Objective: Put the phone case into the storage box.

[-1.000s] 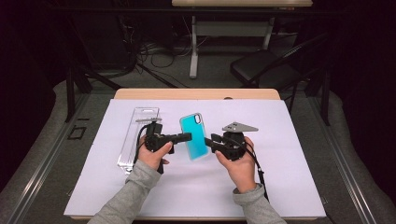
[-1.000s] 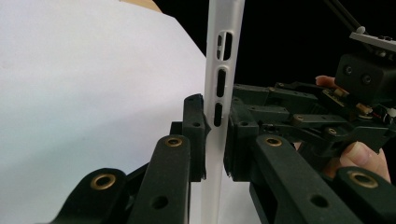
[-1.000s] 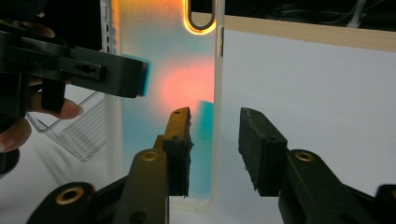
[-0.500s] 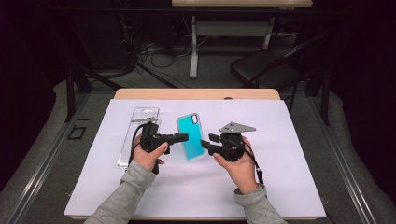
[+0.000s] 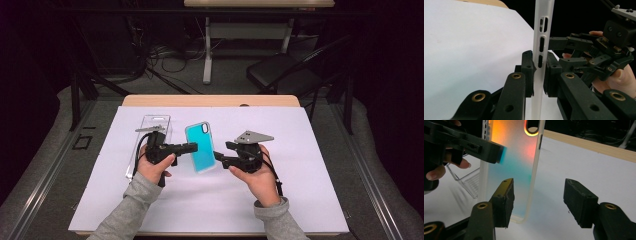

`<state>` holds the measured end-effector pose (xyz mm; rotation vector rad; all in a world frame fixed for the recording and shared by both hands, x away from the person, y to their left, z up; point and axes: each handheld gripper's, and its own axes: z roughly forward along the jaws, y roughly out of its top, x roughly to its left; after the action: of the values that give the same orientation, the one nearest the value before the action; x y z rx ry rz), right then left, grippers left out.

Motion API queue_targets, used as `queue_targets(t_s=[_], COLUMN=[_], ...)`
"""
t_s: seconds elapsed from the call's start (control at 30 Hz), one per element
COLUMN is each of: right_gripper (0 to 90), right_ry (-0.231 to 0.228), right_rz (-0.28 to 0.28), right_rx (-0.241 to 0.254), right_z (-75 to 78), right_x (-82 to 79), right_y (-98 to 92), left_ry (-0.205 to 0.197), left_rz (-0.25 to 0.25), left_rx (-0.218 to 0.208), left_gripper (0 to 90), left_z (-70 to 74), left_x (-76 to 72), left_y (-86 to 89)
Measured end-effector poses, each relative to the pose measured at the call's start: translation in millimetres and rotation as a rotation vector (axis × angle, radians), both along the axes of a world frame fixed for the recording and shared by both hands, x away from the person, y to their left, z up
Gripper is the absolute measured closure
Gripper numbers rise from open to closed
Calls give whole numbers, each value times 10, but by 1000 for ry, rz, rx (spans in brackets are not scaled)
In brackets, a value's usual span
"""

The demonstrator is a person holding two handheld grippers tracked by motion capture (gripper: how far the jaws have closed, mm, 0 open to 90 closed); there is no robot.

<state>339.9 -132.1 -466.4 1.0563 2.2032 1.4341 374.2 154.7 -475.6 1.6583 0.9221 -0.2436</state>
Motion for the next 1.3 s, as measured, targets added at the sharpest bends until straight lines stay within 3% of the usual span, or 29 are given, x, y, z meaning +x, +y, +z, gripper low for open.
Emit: queue_targets(t_s=[0.1,0.3,0.47,0.77,1.3], right_gripper=[408,368,274,199,166], right_ry=[-12,13,9,38,42], right_rz=[7,3,8,37,66], right_rx=[3,5,6,32,52], right_z=[3,27,46,63,84], right_x=[2,-7,-18,-36,-71], right_y=[-8,-24,-47,-53,-92], left_ry=[-6,-18,-26,-34,-48], left_rz=[-2,-12,-28,-55,-84], left_rx=[-2,1,2,12,12], left_gripper=[814,814,814,814,814], left_z=[2,14,20,22,22], left_x=[-7,-15,-19,-47,-121], left_y=[21,58,86,103,213])
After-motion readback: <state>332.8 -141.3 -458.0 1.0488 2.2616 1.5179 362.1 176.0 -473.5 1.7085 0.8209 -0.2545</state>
